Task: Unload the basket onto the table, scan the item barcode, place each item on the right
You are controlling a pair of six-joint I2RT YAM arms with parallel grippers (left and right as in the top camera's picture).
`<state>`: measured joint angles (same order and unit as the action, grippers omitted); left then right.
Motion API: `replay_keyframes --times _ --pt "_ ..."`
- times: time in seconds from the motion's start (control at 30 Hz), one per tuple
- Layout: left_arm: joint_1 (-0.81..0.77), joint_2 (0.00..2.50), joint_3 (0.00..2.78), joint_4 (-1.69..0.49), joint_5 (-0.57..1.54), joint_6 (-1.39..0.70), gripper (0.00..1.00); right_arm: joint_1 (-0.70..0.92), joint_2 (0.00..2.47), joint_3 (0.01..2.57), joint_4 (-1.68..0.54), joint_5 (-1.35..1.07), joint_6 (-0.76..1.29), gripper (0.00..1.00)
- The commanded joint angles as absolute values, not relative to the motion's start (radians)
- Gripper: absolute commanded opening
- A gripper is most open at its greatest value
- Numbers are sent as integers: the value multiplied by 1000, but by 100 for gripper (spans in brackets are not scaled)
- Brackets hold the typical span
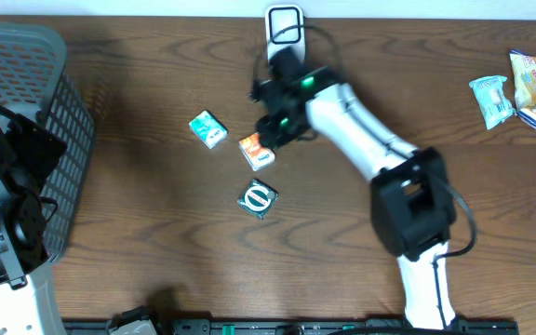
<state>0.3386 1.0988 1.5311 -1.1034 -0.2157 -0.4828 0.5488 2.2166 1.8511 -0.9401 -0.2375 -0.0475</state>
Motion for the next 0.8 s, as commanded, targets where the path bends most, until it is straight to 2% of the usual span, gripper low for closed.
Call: replay_keyframes --times 0.0,0.3,0.77 --pt "342 1099 1533 -1107 -221 -491 95 662 2206 1843 -913 130 -24 56" --pt "342 1099 1533 -1107 -221 -492 95 814 2212 1842 -866 348 30 54" --pt "342 1099 1533 -1107 -221 -491 95 820 2360 1842 -856 331 29 52"
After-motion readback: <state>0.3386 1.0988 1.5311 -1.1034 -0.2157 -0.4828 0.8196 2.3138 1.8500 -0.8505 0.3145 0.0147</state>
